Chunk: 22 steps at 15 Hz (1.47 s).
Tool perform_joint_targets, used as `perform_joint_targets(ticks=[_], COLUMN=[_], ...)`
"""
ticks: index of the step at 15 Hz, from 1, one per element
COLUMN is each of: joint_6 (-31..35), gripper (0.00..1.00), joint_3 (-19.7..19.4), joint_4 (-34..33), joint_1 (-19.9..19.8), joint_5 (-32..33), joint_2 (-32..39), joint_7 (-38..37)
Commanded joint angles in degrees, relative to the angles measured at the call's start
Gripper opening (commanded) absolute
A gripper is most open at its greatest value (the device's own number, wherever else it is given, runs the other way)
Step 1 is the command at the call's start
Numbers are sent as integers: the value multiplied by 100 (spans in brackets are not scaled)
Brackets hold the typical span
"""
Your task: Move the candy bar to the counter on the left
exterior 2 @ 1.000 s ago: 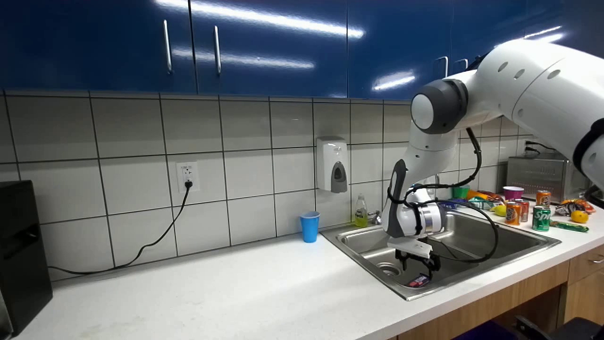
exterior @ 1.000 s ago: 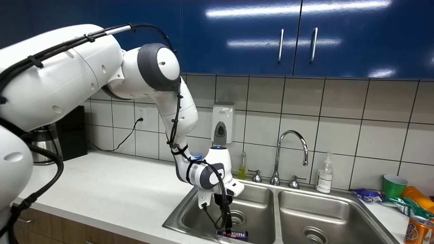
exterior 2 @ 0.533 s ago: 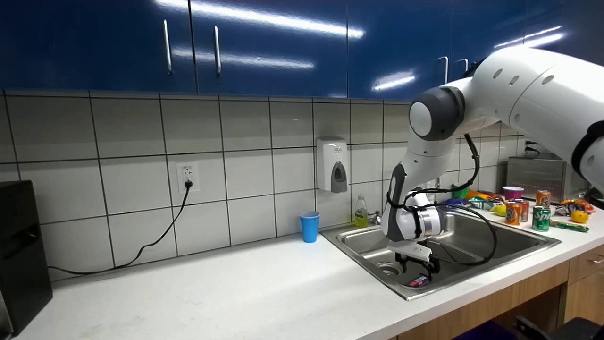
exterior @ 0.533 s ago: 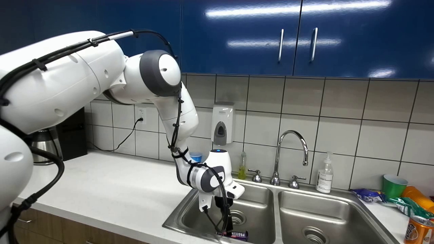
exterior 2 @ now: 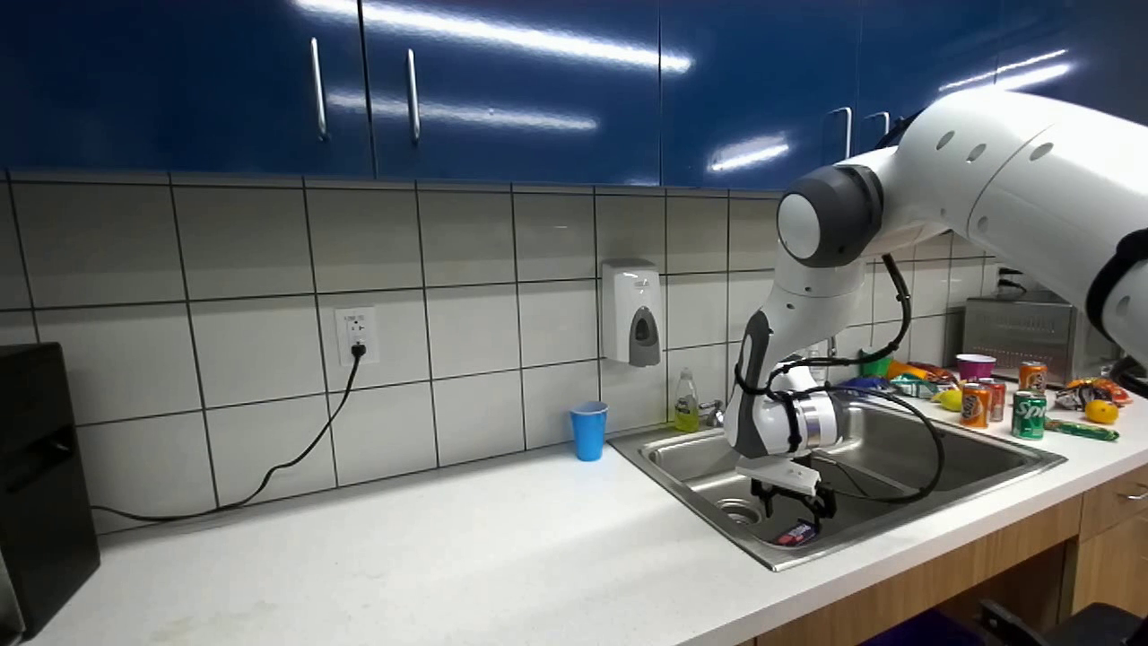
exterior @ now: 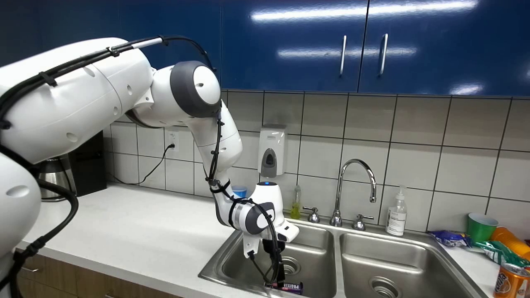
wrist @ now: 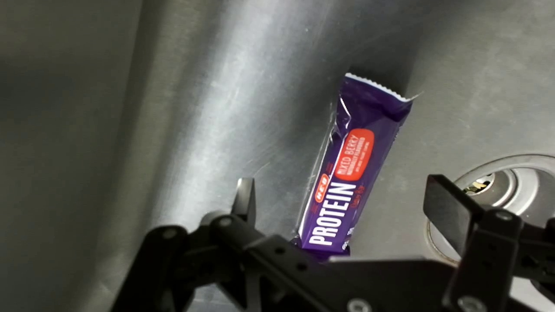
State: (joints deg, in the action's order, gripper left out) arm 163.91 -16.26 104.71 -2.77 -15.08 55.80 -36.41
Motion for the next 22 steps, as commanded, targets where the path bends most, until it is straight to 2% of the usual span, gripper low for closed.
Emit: perform_joint_targets(ticks=[1, 7, 22], joint_6=[-21, -65, -200], gripper=[100, 100, 100], joint_3=[-14, 54, -8], joint_4=[-38, -256, -978], joint_1=[10, -112, -83], joint_5=[-42, -123, -178], joint_2=[27, 206, 783], joint_7=[32, -11, -136])
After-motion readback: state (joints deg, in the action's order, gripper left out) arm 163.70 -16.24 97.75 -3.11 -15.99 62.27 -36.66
